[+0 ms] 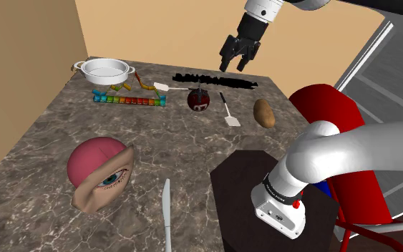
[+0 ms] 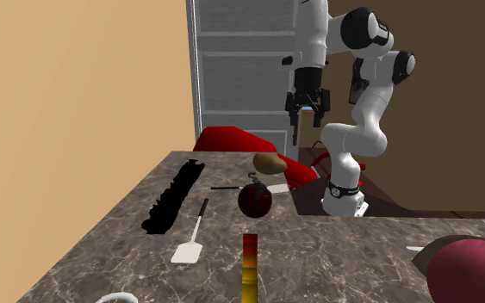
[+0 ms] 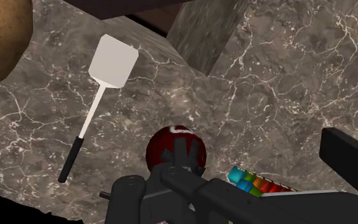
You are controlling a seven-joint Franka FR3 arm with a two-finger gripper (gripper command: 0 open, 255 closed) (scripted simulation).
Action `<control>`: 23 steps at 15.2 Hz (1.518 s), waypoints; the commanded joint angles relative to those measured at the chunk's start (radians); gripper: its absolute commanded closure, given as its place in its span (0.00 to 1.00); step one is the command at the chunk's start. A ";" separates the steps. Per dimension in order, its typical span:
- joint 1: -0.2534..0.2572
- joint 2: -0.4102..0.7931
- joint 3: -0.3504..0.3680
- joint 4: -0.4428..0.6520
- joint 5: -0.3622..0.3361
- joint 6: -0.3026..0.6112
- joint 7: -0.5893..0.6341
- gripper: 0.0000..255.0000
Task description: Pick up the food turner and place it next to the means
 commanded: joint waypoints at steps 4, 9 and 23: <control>-0.037 0.042 -0.006 -0.048 -0.021 0.082 0.030 0.00; -0.101 0.129 -0.019 -0.114 -0.058 0.221 0.084 0.00; -0.285 0.461 -0.075 -0.196 -0.176 0.599 0.261 0.00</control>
